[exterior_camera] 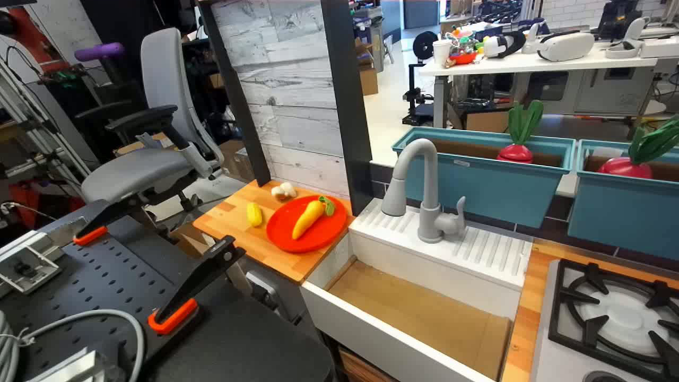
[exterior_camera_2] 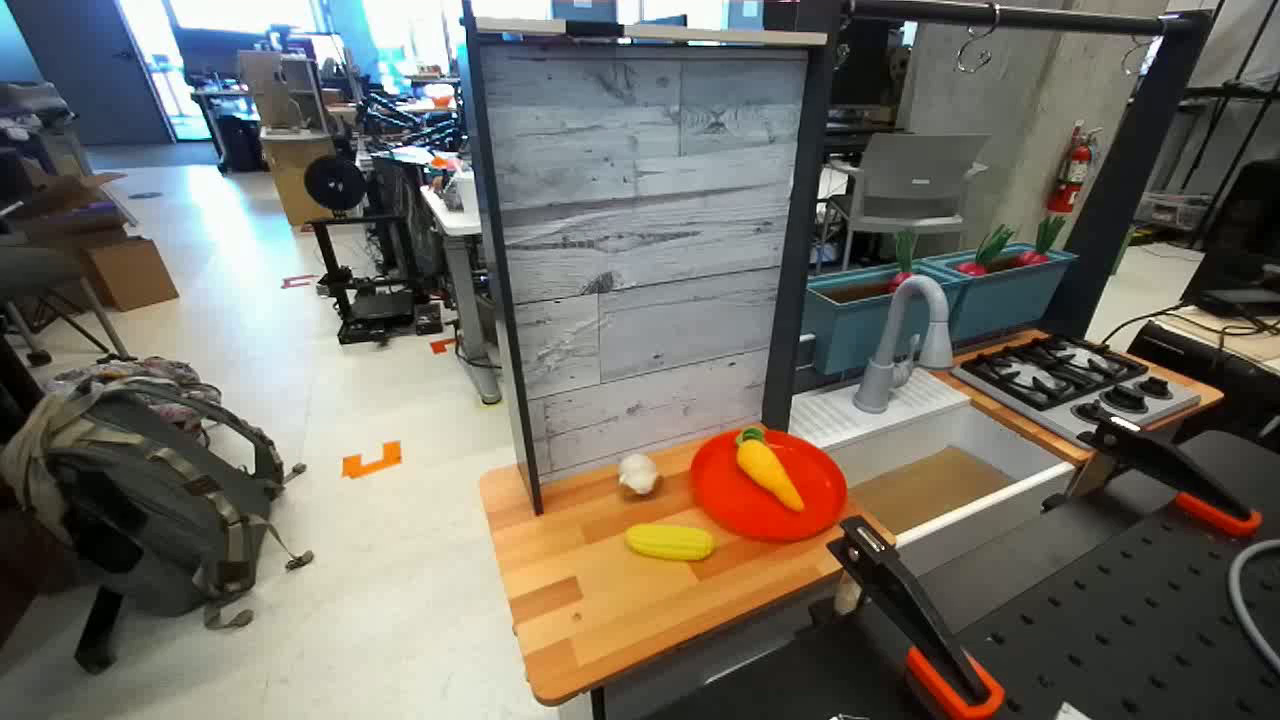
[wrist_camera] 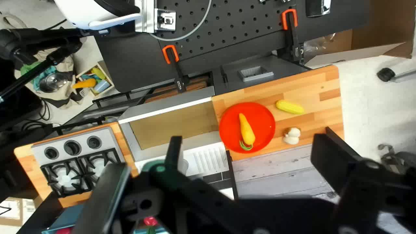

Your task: Remove the carrot plushie from the orange plate

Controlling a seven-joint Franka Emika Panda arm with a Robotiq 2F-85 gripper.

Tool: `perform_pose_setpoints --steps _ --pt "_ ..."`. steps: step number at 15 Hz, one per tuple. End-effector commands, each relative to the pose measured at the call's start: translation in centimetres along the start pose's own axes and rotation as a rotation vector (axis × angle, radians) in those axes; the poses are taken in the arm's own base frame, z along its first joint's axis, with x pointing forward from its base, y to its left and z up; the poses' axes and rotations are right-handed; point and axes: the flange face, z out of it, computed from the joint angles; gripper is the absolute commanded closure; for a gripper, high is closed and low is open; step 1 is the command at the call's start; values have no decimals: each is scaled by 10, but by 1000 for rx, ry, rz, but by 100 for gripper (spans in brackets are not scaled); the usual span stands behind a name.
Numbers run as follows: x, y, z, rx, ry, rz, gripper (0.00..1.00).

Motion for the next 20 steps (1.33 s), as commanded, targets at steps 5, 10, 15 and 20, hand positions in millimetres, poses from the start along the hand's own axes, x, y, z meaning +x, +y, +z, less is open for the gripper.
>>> perform_pose_setpoints --steps 5,10,15,20 --pt "0 0 -1 0 0 0 0" --pt "0 0 -1 0 0 0 0" --pt "0 0 -1 0 0 0 0" --pt "7 -1 2 35 20 19 0"
